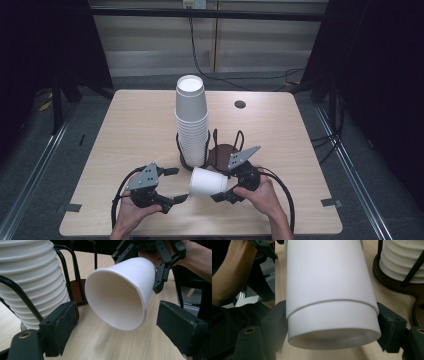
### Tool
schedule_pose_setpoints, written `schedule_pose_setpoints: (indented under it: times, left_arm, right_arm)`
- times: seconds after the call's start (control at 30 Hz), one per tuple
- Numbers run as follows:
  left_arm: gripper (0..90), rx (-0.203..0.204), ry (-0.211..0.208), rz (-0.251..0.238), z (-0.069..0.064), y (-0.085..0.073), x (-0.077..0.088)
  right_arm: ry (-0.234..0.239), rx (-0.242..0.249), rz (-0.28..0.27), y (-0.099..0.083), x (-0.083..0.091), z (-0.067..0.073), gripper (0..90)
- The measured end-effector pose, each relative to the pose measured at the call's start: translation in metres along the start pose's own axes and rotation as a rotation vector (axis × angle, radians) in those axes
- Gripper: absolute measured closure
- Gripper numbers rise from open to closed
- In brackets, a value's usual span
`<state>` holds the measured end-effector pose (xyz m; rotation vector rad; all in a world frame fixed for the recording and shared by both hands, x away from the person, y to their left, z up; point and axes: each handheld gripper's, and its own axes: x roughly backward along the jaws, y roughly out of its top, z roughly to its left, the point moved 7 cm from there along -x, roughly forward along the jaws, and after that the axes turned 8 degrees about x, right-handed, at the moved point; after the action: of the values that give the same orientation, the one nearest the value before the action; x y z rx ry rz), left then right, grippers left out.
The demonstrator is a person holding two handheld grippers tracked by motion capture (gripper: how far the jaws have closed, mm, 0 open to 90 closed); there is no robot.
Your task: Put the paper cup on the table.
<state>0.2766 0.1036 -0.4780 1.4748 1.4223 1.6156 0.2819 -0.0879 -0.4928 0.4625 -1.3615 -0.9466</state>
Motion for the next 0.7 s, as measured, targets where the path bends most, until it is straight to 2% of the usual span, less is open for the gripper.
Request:
schedule_pose_setpoints:
  times: [0.13, 0.3, 0.33, 0.4, 0.43, 0.47, 0.57, 0.7]
  left_arm:
    - [15.7, 0.016, -0.003, -0.035, 0.0008, -0.0020, 0.0017]
    - [15.7, 0.041, -0.003, -0.040, 0.0026, -0.0060, 0.0022]
    - [15.7, 0.045, -0.013, -0.041, 0.0026, -0.0065, 0.0020]
    - [15.7, 0.041, -0.009, -0.041, 0.0016, -0.0063, 0.0021]
    - [15.6, 0.041, -0.009, -0.041, 0.0016, -0.0063, 0.0021]
    - [15.6, 0.038, -0.016, -0.050, 0.0005, -0.0055, 0.0024]
    - [15.6, 0.037, -0.021, -0.055, 0.0000, -0.0051, 0.0028]
    - [15.5, 0.061, -0.018, -0.078, -0.0014, -0.0053, 0.0017]
  right_arm:
    - [-0.004, 0.006, -0.039, -0.0010, -0.0002, 0.0005, 23.6]
    - [-0.010, 0.005, -0.067, -0.0073, -0.0029, -0.0010, 23.6]
    - [-0.008, 0.005, -0.076, -0.0082, -0.0034, -0.0005, 23.5]
    - [-0.014, 0.022, -0.114, -0.0082, -0.0030, 0.0008, 23.5]
    - [-0.014, 0.022, -0.114, -0.0082, -0.0030, 0.0008, 23.5]
    - [-0.005, 0.032, -0.152, -0.0068, -0.0022, 0.0025, 23.6]
    - [-0.008, 0.037, -0.162, -0.0066, -0.0022, 0.0025, 23.5]
    - [0.009, 0.040, -0.175, -0.0066, -0.0041, 0.0034, 23.5]
